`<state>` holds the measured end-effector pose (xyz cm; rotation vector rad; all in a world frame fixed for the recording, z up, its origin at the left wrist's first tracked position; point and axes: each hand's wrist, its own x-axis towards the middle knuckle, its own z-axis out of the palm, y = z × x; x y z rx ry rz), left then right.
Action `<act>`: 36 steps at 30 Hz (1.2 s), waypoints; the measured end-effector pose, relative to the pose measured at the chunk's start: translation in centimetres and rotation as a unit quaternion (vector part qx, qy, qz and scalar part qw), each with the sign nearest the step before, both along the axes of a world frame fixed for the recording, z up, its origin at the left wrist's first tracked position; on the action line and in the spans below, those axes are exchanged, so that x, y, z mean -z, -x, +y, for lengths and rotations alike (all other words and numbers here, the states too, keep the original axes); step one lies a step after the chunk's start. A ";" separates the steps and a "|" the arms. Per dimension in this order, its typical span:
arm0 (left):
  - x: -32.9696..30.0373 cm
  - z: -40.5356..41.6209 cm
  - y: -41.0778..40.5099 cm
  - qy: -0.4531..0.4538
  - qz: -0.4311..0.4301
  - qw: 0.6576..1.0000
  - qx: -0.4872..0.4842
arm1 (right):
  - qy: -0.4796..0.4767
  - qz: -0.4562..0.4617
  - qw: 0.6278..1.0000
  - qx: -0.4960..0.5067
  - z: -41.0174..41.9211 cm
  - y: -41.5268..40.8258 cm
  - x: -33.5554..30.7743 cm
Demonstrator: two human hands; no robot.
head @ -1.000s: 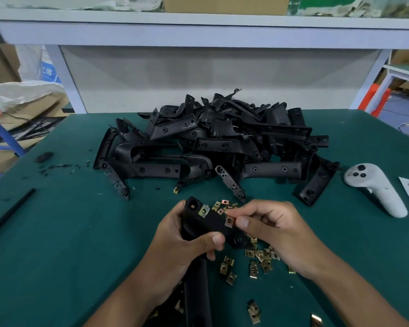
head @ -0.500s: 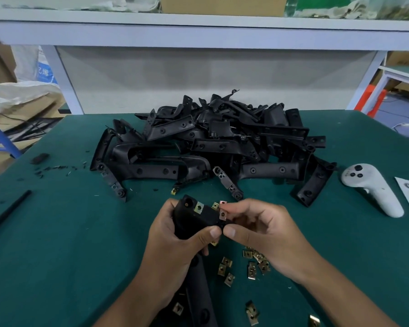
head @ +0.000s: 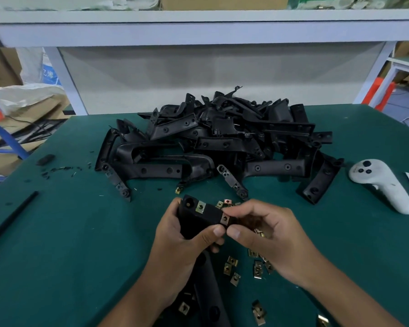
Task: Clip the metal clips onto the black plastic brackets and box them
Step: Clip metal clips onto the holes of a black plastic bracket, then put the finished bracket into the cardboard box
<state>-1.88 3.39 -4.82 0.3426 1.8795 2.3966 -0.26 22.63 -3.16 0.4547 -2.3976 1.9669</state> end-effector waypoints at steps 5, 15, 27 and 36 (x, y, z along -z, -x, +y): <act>-0.2 -0.1 -0.2 -0.026 -0.026 0.998 0.042 | 0.044 0.017 0.998 0.051 -0.2 0.2 0.3; -2.5 0.7 -1.6 0.123 0.093 0.988 -0.014 | -0.097 0.134 0.979 0.116 2.9 -1.3 -4.1; -4.7 16.9 -12.4 0.238 0.275 0.899 0.246 | -0.174 0.062 0.926 0.329 17.3 -23.6 -7.4; -2.0 24.1 -18.1 0.298 0.292 0.797 0.436 | -0.215 -0.046 0.804 0.552 21.3 -38.1 -2.5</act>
